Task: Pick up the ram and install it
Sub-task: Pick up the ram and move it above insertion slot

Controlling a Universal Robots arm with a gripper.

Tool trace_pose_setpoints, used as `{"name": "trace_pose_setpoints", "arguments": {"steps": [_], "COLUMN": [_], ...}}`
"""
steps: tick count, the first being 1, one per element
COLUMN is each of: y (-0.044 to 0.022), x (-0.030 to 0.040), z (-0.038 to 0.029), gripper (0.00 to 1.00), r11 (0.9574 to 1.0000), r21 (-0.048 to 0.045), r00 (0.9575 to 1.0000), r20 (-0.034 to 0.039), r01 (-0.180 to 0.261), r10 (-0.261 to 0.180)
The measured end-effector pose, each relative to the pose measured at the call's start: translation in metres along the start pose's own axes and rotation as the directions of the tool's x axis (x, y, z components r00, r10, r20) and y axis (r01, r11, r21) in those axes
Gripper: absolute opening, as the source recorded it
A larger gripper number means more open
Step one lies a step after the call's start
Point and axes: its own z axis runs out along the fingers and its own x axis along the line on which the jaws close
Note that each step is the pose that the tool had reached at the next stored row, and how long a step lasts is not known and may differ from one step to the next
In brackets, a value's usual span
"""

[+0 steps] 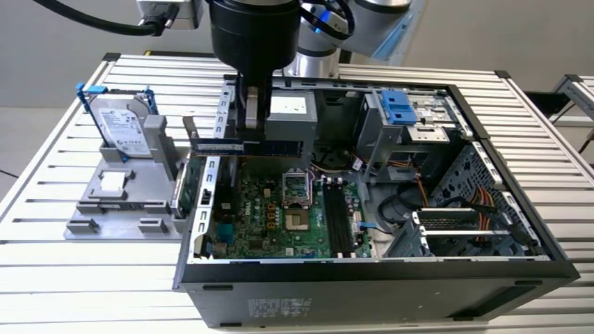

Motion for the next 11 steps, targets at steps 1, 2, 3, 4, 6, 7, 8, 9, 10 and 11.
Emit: {"name": "trace_pose_setpoints", "arguments": {"steps": [1,2,3,4,6,7,8,9,10,11], "y": [-0.0013,-0.0026,-0.004,-0.0053,-0.0081,-0.0095,-0.0108,-0.0122,-0.0135,-0.0149], "x": [0.0,0.0,0.0,0.0,0.0,0.0,0.0,0.0,0.0,0.0], "z": [-0.0001,-0.0002,-0.0002,-0.0003,-0.0004,-0.0005,-0.0005,-0.0006,-0.0007,-0.0007], "gripper": [0.0,0.0,0.0,0.0,0.0,0.0,0.0,0.0,0.0,0.0], "r11": [1.0,1.0,1.0,1.0,1.0,1.0,1.0,1.0,1.0,1.0], "r21": [-0.0001,-0.0003,-0.0006,-0.0008,-0.0012,-0.0015,-0.0017,-0.0021,-0.0026,-0.003], "r00": [1.0,1.0,1.0,1.0,1.0,1.0,1.0,1.0,1.0,1.0], "r20": [0.0,0.0,-0.0001,0.0,0.0001,0.0,0.0,0.0001,0.0,0.0], "r01": [0.0,-0.001,-0.001,-0.001,-0.002,-0.002,-0.002,-0.002,-0.003,-0.003], "r10": [0.0,0.001,0.001,0.001,0.002,0.002,0.002,0.002,0.003,0.003]}}
